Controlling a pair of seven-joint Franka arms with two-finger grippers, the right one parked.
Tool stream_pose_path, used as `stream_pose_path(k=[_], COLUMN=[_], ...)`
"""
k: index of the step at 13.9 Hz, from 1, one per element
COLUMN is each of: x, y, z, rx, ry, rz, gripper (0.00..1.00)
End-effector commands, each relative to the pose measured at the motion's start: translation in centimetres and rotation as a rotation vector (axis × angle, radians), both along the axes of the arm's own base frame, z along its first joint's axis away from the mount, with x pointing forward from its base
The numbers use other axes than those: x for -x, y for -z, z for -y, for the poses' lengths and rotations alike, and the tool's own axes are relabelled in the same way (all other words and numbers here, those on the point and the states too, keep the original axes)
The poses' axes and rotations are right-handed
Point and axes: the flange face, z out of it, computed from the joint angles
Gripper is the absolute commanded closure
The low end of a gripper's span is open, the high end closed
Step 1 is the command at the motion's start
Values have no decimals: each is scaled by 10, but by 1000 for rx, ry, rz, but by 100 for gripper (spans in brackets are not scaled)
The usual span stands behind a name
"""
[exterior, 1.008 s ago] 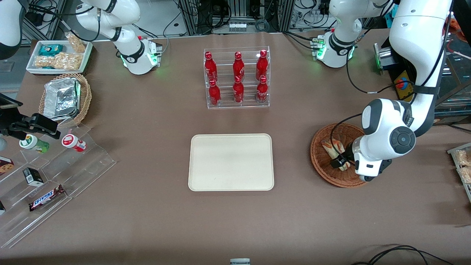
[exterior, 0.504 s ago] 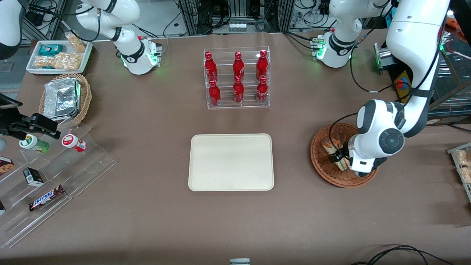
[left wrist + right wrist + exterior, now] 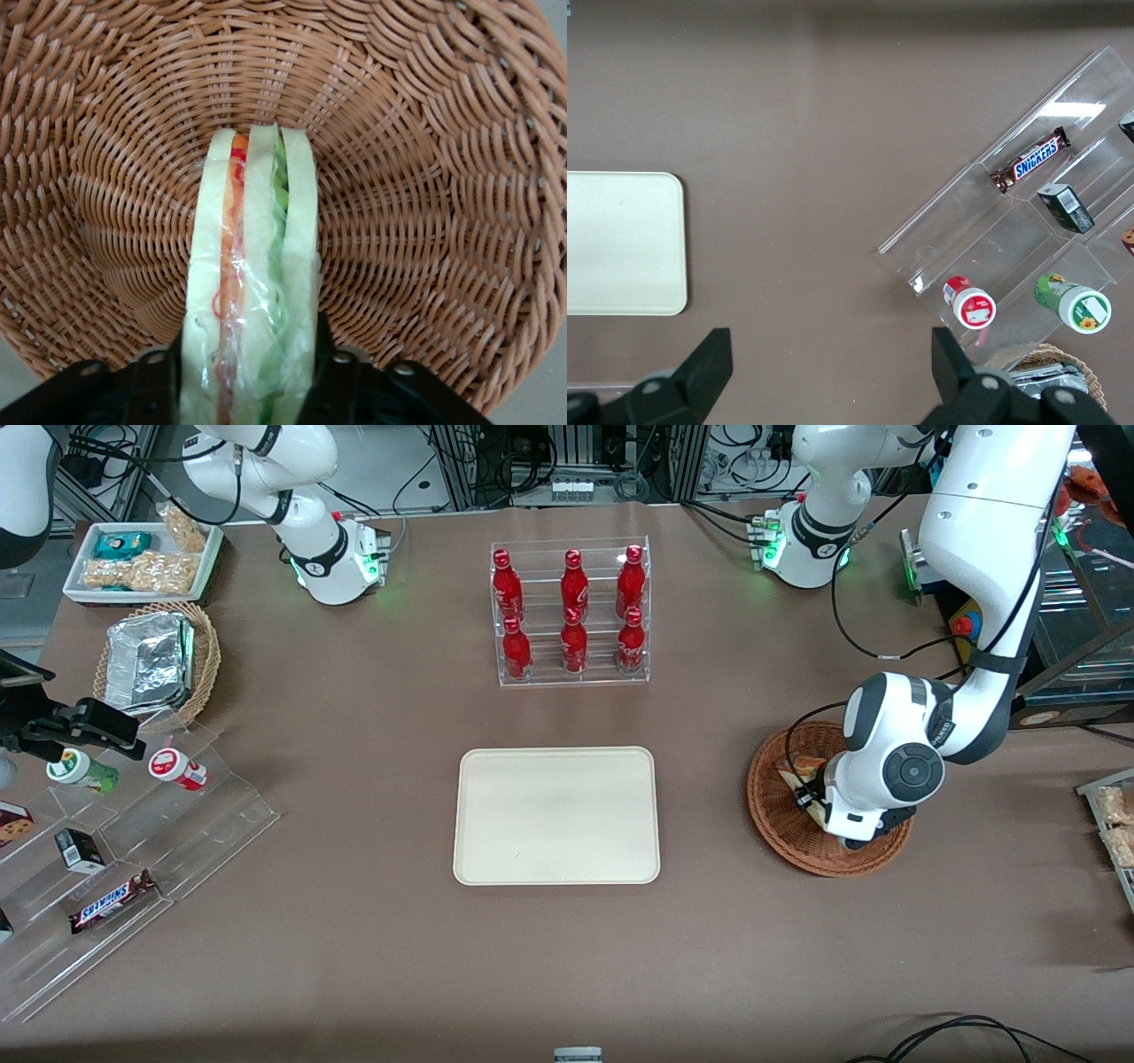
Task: Place sandwich from basket to tray
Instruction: 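Lift the sandwich out of the basket with the left gripper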
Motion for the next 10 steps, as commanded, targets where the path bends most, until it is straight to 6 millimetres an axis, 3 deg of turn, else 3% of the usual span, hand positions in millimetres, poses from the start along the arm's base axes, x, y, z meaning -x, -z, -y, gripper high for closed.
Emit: stream_pose_path(k=[1, 3, 5, 8, 10], x=[-9, -22, -30, -25, -11], y=[-21, -67, -102, -132, -144], z=[-3, -7, 6, 44, 91], rx=[-15, -29, -31, 1, 35], ry=[7, 15, 77, 241, 312], rz=[23, -2, -49, -71, -64], gripper=[91, 91, 92, 90, 90])
